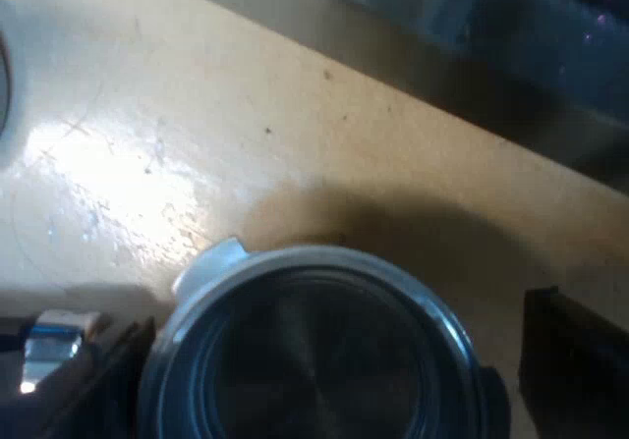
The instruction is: Put the handle in the coffee machine
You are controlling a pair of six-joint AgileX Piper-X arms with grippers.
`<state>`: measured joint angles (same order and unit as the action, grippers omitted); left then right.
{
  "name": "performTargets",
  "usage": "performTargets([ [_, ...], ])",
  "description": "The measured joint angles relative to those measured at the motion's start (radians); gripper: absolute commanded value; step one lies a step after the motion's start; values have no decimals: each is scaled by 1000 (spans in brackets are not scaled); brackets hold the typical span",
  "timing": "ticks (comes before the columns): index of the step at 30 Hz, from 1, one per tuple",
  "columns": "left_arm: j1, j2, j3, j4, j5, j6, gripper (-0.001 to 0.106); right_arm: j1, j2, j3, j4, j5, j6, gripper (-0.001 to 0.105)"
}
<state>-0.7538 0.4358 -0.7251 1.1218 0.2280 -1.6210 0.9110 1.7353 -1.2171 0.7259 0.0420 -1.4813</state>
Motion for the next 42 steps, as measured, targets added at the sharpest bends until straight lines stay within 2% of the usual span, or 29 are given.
performTargets([
  [8, 0, 0, 0, 0, 0, 0, 87, 0, 0, 0, -4, -11, -2, 73],
  [11, 0, 0, 0, 0, 0, 0, 87, 0, 0, 0, -4, -14, -2, 58],
  [12, 0, 0, 0, 0, 0, 0, 87, 0, 0, 0, -4, -14, -2, 43],
  [14, 0, 0, 0, 0, 0, 0, 87, 0, 0, 0, 14, -23, 2, 28],
  [16, 0, 0, 0, 0, 0, 0, 87, 0, 0, 0, 19, -26, 8, 2],
  [17, 0, 0, 0, 0, 0, 0, 87, 0, 0, 0, 19, -26, 8, 0],
  [28, 0, 0, 0, 0, 0, 3, 87, 0, -44, 2, 71, -31, 42, 0],
  [31, 0, 0, 0, 0, 0, 3, 87, 0, -128, 2, 111, -31, 66, 0],
  [39, 0, 0, 0, 0, 0, 6, 87, 0, -216, 2, 182, -31, 68, 0],
  [40, 0, 0, 0, 0, 0, 34, 87, 0, -216, 2, 182, -31, 68, 0],
  [42, 0, 0, 0, 0, 0, 41, 87, 0, -248, 2, 207, -31, 76, 0],
])
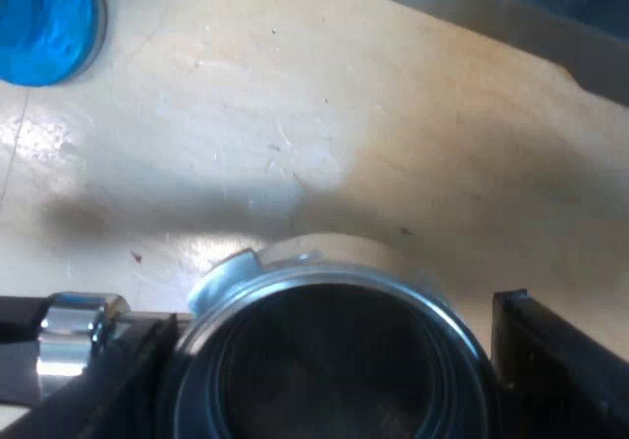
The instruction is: Put the handle in the coffee machine
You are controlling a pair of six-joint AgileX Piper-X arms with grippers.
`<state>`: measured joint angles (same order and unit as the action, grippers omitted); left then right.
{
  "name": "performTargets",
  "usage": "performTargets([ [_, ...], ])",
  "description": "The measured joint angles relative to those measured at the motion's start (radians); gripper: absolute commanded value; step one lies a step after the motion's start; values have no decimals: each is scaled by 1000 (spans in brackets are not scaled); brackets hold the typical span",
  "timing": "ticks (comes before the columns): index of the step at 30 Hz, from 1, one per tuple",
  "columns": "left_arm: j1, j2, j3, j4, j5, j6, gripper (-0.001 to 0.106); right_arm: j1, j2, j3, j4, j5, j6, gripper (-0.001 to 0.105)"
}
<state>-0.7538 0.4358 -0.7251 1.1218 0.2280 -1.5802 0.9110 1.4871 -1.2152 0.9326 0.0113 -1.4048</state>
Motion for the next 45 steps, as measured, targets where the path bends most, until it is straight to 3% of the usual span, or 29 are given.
performTargets([
  [2, 0, 0, 0, 0, 0, 16, 87, 0, -45, 0, 32, 0, 13, 0],
  [3, 0, 0, 0, 0, 0, 97, 87, 0, -68, 0, 46, 0, 14, 0],
  [6, 0, 0, 0, 0, 0, 119, 87, 0, -108, 0, 75, 0, 14, 0],
  [12, 0, 2, 50, -67, 4, 130, 87, 0, -172, 0, 113, -41, 14, 0],
  [18, 0, 2, 101, -124, 84, 135, 87, 0, -204, 0, 118, -87, 17, 0],
  [25, 0, 2, 150, -190, 84, 193, 87, 0, -206, 0, 126, -129, 20, 0],
  [32, 0, 2, 212, -212, 91, 199, 87, 0, -206, 0, 126, -128, 22, 0],
  [45, 0, 50, 214, -242, 91, 203, 87, 0, -206, 0, 126, -129, 22, 0],
])
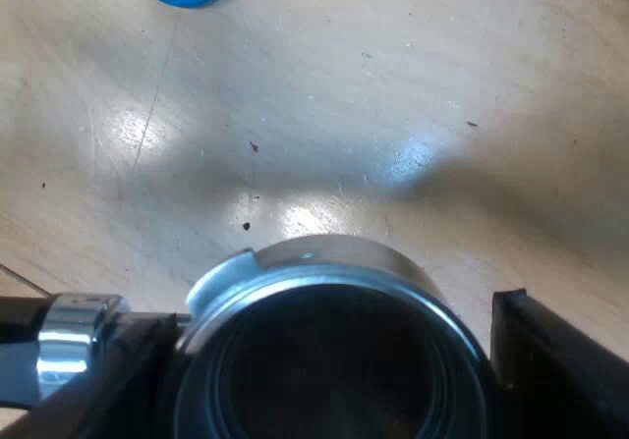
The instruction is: Put the handle in the coffee machine
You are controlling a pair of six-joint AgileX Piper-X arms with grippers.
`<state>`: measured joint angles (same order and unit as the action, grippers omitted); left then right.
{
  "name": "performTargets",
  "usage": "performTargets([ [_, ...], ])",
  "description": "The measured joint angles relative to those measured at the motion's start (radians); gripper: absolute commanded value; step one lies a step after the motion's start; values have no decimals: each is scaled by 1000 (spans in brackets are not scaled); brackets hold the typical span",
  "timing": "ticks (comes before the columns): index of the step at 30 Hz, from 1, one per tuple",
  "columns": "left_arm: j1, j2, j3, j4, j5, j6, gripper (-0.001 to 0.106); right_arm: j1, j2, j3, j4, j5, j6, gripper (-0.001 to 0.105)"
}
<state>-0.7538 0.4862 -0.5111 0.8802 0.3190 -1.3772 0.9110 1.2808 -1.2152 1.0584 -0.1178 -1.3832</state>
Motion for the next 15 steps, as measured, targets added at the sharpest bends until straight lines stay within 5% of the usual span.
performTargets([
  [15, -94, 236, -59, -22, -53, 0, 87, 0, 0, 0, 0, 0, 0, 0],
])
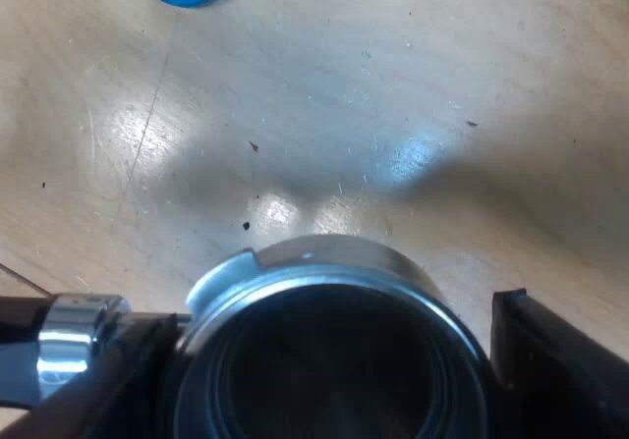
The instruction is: Put the handle in the coffee machine
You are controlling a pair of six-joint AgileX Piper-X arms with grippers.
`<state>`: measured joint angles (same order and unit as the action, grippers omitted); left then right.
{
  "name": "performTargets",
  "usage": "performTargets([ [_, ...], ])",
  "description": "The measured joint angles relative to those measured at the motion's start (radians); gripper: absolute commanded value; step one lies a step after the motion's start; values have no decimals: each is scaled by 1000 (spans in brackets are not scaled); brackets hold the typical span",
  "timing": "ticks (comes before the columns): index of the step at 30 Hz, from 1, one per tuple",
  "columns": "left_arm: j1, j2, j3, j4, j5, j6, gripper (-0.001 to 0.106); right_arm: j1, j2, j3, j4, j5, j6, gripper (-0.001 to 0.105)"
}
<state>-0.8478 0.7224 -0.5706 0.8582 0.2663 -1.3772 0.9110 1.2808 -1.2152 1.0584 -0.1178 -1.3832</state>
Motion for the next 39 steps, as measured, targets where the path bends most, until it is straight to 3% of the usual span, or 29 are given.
performTargets([
  [9, 0, 26, -3, 0, -9, 0, 86, 0, 0, 4, 8, 8, 0, 0],
  [12, 0, 26, -14, 2, -14, 0, 80, 0, 0, 4, 8, 5, 0, 0],
  [17, 0, 26, -27, 2, -15, 0, 58, 0, 0, 4, 8, 3, 0, 0],
  [23, 0, 26, -27, 30, -15, 0, 48, 0, 0, 4, 8, 3, 0, 0],
  [28, 0, 26, -27, 61, -15, 0, 32, 0, 0, 4, 8, 3, 0, 0],
  [35, 0, 26, -27, 63, -15, 0, 33, 0, 0, 4, 8, 3, 0, 0],
  [39, 0, 26, -27, 60, -8, 0, 48, 0, 0, 4, 8, 3, 3, 0],
])
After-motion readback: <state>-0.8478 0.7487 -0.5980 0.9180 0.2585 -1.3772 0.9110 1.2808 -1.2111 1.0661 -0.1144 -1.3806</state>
